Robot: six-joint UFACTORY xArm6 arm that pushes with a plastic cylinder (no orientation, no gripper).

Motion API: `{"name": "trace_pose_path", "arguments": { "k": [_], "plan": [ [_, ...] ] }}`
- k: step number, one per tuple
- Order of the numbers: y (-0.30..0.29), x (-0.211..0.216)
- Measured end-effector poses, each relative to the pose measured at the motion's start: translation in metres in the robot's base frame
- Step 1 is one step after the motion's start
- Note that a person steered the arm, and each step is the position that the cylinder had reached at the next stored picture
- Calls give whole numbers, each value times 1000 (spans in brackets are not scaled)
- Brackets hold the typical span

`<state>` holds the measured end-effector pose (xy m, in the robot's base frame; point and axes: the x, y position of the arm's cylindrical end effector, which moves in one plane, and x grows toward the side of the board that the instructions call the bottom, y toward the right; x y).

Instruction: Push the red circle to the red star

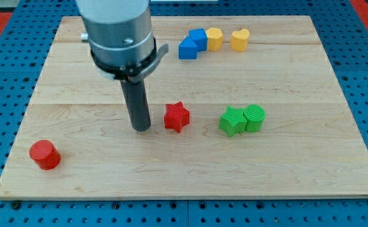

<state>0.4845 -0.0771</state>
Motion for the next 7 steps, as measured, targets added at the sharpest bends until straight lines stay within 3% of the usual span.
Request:
{"name": "trace_pose_path", "arguments": {
  "k": [1, 2, 3, 4, 6, 7],
  "plan": [
    [58, -7],
    [104, 24],
    [87, 104],
    [65, 134],
    [-138, 133],
    [-198, 104]
  ]
}}
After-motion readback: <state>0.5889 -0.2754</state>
